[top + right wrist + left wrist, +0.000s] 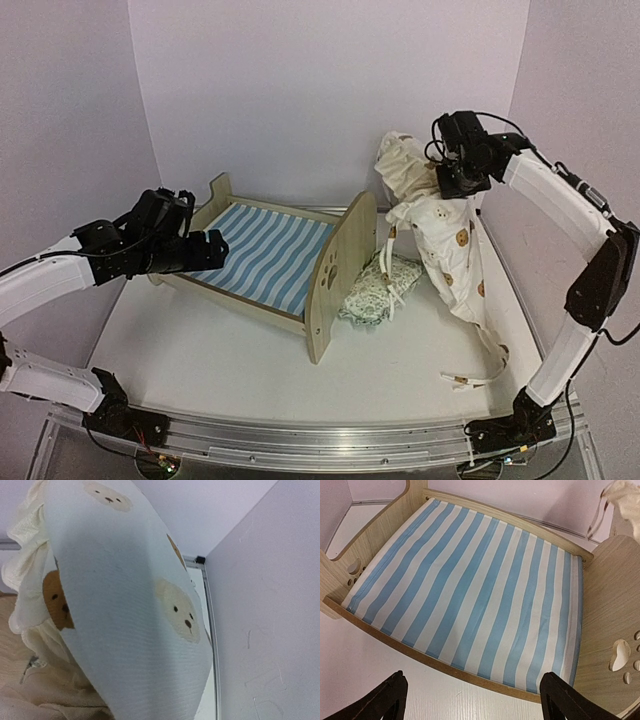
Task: Set up the pet bed
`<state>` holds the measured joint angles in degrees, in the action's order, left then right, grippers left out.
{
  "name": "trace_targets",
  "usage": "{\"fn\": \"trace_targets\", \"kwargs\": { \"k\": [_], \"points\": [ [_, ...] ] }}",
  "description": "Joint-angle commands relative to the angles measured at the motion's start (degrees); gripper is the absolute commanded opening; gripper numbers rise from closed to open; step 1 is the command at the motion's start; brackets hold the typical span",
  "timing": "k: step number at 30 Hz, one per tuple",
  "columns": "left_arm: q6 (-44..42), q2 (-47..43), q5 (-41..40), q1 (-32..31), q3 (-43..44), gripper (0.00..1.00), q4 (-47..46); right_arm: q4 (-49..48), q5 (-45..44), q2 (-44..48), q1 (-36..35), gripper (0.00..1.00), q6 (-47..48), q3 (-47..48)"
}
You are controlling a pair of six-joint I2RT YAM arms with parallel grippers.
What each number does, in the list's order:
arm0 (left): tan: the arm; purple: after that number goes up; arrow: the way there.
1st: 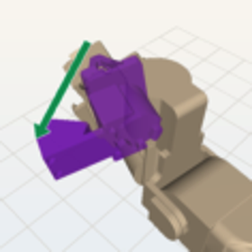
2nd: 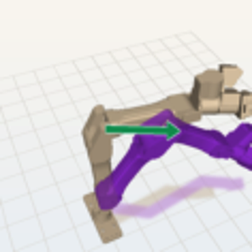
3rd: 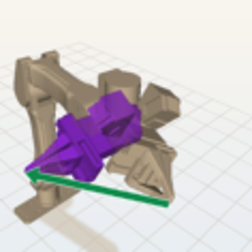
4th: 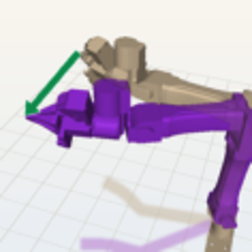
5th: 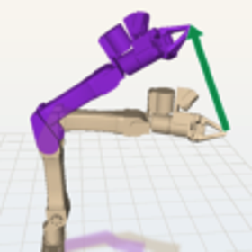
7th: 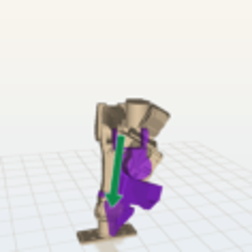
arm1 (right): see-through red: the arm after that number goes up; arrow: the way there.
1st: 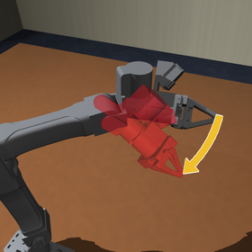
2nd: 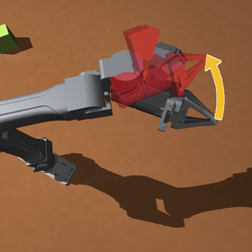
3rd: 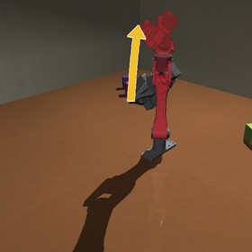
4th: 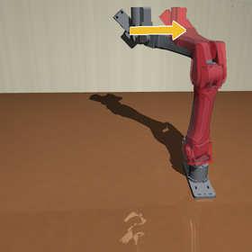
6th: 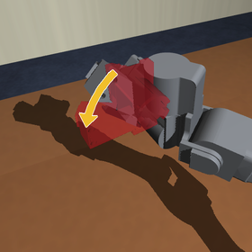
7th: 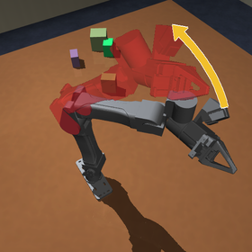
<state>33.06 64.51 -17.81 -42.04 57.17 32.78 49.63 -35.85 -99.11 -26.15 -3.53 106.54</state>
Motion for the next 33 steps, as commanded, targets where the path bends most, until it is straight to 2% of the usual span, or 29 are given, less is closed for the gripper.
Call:
{"fn": "trace_targets", "kwargs": {
  "k": [1, 6, 10, 15, 19, 24, 33],
  "points": [
    [-0.79, -3.16, 0.56, 0.25, -1.57, 0.94, -0.11, -7.24, 3.26, 1.71, -3.24, 0.0, 7.77, 7.59],
    [-0.41, -4.78, 0.96, 0.18, -2.88, 0.93, 0.45, -14.33, 5.34, -0.17, -9.75, 0.0, 13.96, 13.32],
    [0.05, -5.68, 1.46, 0.19, -4.5, 0.93, 0.44, -26.82, 1.67, -3.84, -19.06, 0.0, 27.12, 16.3],
    [1.0, -6.57, 2.26, 0.13, -6.19, 0.93, 0.27, -37.22, -0.07, -16.64, -28.43, 0.0, 42.46, 29.88],
    [1.73, -7.38, 4.16, 0.14, -8.12, 0.92, -0.82, -49.43, 2.06, -25.34, -32.52, 0.0, 53.0, 34.45],
    [2.46, -8.39, 3.95, 0.12, -9.08, 0.92, -0.1, -52.37, 5.67, -29.86, -33.7, 0.0, 48.51, 33.07],
    [3.05, -10.74, 2.32, 0.1, -9.6, 0.92, 1.36, -57.61, -1.4, -35.74, -36.04, 0.0, 46.23, 22.88]
  ]
}}
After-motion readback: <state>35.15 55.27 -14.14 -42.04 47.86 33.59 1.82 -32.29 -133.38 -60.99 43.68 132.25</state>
